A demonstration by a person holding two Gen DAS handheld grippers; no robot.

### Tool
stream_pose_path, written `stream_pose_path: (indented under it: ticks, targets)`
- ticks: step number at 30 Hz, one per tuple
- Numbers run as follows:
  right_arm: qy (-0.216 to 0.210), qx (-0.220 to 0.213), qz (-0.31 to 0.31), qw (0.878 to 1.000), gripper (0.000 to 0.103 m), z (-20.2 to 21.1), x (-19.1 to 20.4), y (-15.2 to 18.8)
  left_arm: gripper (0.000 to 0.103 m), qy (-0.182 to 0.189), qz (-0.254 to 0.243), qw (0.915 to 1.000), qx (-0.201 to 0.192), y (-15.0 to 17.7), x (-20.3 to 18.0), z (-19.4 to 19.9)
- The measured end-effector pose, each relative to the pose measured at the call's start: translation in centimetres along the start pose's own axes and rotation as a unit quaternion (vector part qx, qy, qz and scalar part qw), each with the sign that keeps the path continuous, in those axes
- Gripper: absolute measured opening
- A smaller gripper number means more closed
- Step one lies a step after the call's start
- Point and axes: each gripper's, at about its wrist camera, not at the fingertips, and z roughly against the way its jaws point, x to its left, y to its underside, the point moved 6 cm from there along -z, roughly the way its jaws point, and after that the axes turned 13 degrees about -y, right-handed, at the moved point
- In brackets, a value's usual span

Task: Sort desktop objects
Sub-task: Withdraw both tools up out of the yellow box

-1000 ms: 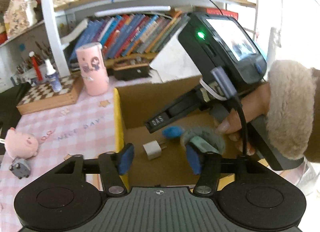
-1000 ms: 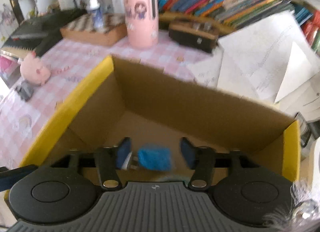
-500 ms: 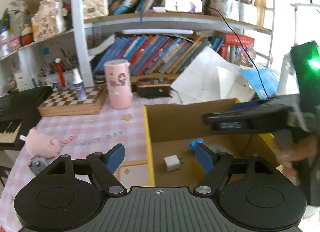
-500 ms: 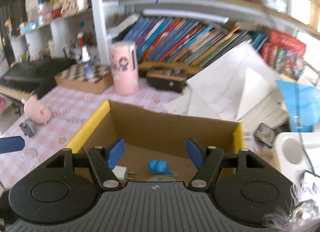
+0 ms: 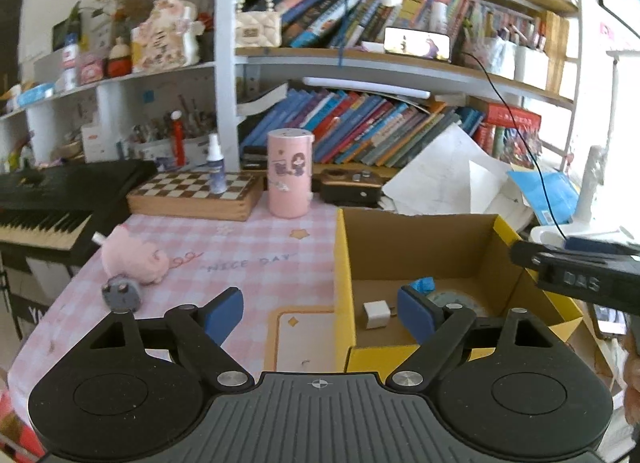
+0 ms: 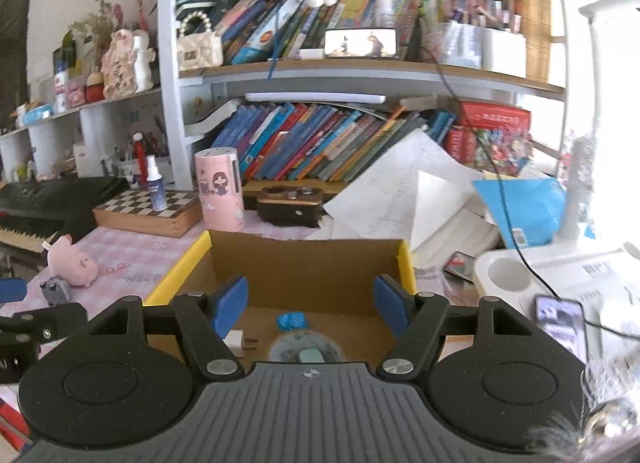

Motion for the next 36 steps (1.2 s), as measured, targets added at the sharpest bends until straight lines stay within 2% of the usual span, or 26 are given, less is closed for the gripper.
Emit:
stream_pose_path:
  ticks: [6, 10, 15, 19, 25, 36]
  targets:
    - [0.043, 0.012, -0.012, 0.999, 0.068, 2.7, -0.2, 2.7, 0.086, 0.013, 0.016, 0.9996, 0.017, 1.9, 1.3, 0.2]
    - [0.067, 0.034, -0.029, 0.997, 0.068, 3.3, 0.3, 5.1, 0.087, 0.028, 0.002, 0.9993, 0.027, 3.3, 1.7, 0.2]
    - [0.085, 0.074, -0.081, 0.99, 0.068, 3.8, 1.3, 7.9, 0.087, 0.041, -0.019, 0.9982, 0.039, 4.8, 2.6, 0.3]
    - [0.096, 0.091, -0.101, 0.986, 0.068, 4.4, 3.2, 9.6, 0.087, 0.047, -0.031, 0.9971, 0.051, 5.8, 3.8, 0.4]
    - [0.11, 0.097, -0.088, 0.985, 0.067, 5.3, 6.9, 11.5, 0.087, 0.065, -0.05, 0.9945, 0.065, 7.3, 6.2, 0.9]
    - [0.106, 0.116, -0.125, 0.98, 0.064, 6.2, 12.5, 14.7, 0.087, 0.062, -0.087, 0.99, 0.092, 10.1, 10.6, 1.5]
